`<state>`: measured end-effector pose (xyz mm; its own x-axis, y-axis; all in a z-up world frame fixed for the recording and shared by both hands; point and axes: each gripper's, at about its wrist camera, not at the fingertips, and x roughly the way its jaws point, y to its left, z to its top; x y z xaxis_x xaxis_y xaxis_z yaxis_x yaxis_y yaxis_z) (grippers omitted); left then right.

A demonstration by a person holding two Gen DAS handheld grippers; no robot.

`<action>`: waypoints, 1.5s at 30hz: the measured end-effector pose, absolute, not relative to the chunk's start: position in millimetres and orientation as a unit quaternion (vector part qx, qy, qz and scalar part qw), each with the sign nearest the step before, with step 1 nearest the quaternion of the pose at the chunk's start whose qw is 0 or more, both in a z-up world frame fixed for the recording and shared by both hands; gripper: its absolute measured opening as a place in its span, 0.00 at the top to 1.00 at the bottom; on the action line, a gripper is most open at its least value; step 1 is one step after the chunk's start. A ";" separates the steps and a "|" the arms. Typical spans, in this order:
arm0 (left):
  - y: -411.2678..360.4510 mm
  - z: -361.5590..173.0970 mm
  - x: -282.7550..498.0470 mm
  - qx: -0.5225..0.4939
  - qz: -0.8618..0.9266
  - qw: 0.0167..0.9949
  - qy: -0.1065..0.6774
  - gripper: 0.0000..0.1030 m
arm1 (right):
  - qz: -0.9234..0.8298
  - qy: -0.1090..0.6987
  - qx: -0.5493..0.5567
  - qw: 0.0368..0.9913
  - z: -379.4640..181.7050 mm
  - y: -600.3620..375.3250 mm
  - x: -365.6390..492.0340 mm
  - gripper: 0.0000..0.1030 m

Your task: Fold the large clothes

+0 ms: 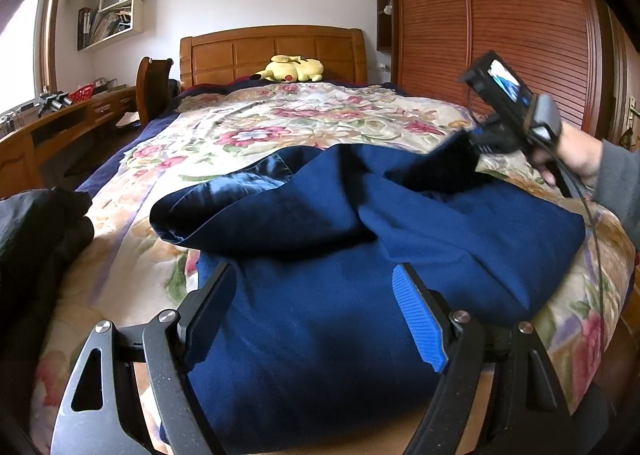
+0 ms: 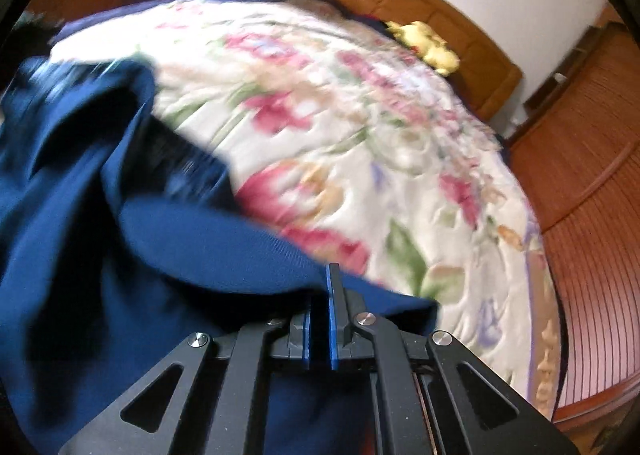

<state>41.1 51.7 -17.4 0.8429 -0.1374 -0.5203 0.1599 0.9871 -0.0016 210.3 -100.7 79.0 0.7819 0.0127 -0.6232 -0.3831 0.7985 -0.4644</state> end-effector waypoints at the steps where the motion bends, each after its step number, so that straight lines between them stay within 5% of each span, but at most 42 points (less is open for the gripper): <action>1: 51.4 -18.0 41.7 0.021 -0.077 0.959 0.271 0.21 | 0.104 0.305 -0.291 0.901 83.4 -99.2 216.9 0.94; 7: 50.0 -20.3 44.2 0.026 -0.075 0.958 0.275 0.21 | 0.070 0.285 -0.265 0.919 87.2 -81.4 244.0 0.93; 12: 52.8 -17.2 41.9 0.023 -0.072 0.960 0.269 0.21 | 0.076 0.291 -0.219 0.928 84.9 -80.0 247.9 0.40; 29: 81.9 -15.0 41.2 0.014 -0.041 0.964 0.261 0.21 | 0.105 0.308 -0.139 0.935 85.7 -118.3 228.0 0.37; 45: 126.4 -18.2 32.4 -0.008 -0.007 0.965 0.263 0.21 | 0.338 0.263 -0.201 0.881 80.3 53.9 145.2 0.37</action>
<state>32.4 126.4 -18.2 0.8612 -0.0179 -0.5079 0.0092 0.9998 -0.0198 145.2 53.9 80.3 0.6323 0.4903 -0.5998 -0.7016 0.6907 -0.1752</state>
